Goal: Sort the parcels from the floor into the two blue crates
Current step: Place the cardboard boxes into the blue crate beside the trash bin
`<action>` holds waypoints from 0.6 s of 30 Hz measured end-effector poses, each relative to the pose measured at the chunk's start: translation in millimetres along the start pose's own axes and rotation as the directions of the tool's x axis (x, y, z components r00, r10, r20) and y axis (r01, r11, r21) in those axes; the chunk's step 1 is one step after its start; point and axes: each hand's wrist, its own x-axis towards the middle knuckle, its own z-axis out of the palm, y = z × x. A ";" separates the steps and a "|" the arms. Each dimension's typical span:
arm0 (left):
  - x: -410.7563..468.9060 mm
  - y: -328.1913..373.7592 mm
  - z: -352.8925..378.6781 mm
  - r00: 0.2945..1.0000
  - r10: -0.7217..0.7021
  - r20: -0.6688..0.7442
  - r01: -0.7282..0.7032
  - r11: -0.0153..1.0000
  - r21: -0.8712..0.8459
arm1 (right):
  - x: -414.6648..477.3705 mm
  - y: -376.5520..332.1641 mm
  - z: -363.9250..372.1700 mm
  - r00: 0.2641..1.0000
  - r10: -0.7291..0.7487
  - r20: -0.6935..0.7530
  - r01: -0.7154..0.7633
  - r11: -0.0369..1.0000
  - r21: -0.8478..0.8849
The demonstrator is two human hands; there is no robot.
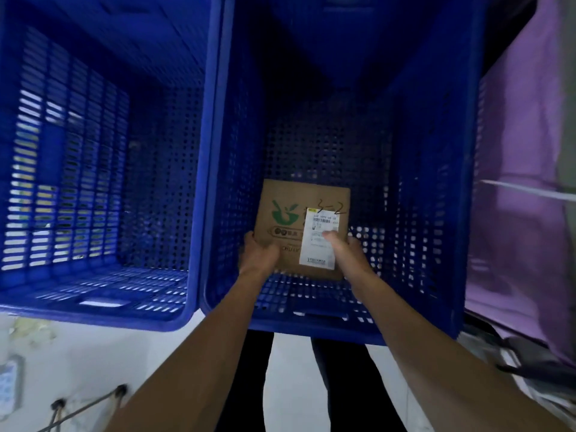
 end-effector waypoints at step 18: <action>15.6 -0.5 26.6 0.964 -0.258 0.066 0.156 0.749 0.644 | 21.4 6.9 11.5 0.992 0.099 0.072 -0.082 0.974 -0.213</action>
